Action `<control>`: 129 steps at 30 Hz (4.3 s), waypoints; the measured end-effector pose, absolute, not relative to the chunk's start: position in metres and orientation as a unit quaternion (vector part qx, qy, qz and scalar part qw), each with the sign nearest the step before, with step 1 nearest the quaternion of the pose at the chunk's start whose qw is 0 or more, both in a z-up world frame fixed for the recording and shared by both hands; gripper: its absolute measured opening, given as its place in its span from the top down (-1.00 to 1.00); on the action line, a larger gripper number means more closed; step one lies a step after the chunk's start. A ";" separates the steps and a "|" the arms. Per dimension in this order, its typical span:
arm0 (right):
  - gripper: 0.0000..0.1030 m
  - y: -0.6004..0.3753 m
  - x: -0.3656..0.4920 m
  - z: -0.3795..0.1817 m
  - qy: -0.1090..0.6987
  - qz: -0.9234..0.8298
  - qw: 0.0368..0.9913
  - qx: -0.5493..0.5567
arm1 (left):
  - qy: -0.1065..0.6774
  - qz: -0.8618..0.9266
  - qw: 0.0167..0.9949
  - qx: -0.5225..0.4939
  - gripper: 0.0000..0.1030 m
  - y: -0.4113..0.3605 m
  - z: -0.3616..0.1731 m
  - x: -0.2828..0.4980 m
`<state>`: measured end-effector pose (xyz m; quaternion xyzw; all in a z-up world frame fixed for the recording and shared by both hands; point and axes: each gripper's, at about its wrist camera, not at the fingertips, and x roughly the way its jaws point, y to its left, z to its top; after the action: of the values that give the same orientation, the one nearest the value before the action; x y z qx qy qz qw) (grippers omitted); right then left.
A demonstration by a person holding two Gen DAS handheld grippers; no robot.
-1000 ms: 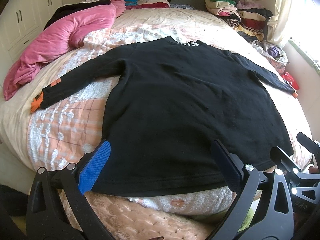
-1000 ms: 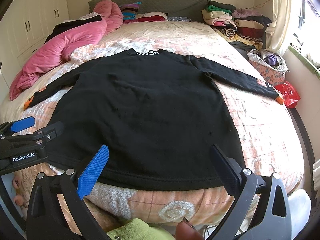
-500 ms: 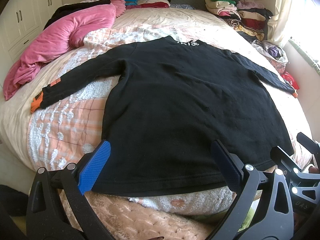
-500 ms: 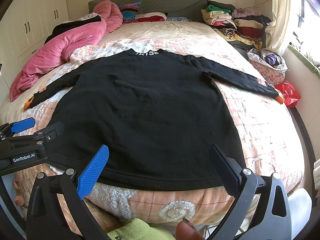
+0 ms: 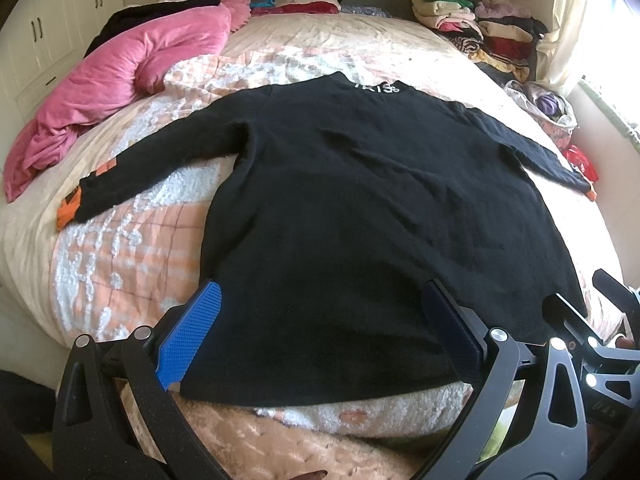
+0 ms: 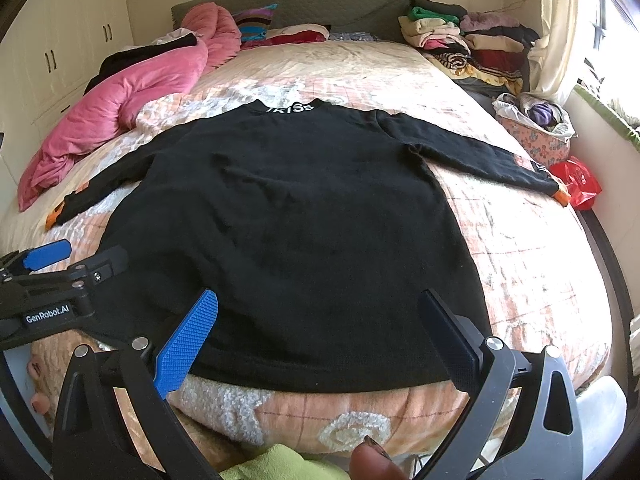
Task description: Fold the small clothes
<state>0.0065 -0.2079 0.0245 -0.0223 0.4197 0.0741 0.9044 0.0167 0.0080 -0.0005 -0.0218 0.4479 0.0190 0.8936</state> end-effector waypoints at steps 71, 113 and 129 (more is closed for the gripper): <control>-0.92 -0.497 0.261 0.048 0.396 -0.145 0.875 0.238 | 0.432 -0.012 0.901 -0.030 -0.83 -0.079 0.012 0.287; 0.75 -0.519 0.253 0.055 0.313 -0.051 0.891 0.325 | 0.451 -0.083 0.886 -0.065 -0.83 -0.049 0.011 0.271; 0.75 -0.374 0.256 0.118 0.306 0.085 0.913 0.256 | 0.449 -0.093 0.876 -0.151 -0.82 0.001 0.016 0.264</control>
<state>0.2562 -0.3745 0.1178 0.2557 0.3062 0.0847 0.9130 0.2639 0.0009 0.0164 -0.1513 0.4487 -0.0926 0.8759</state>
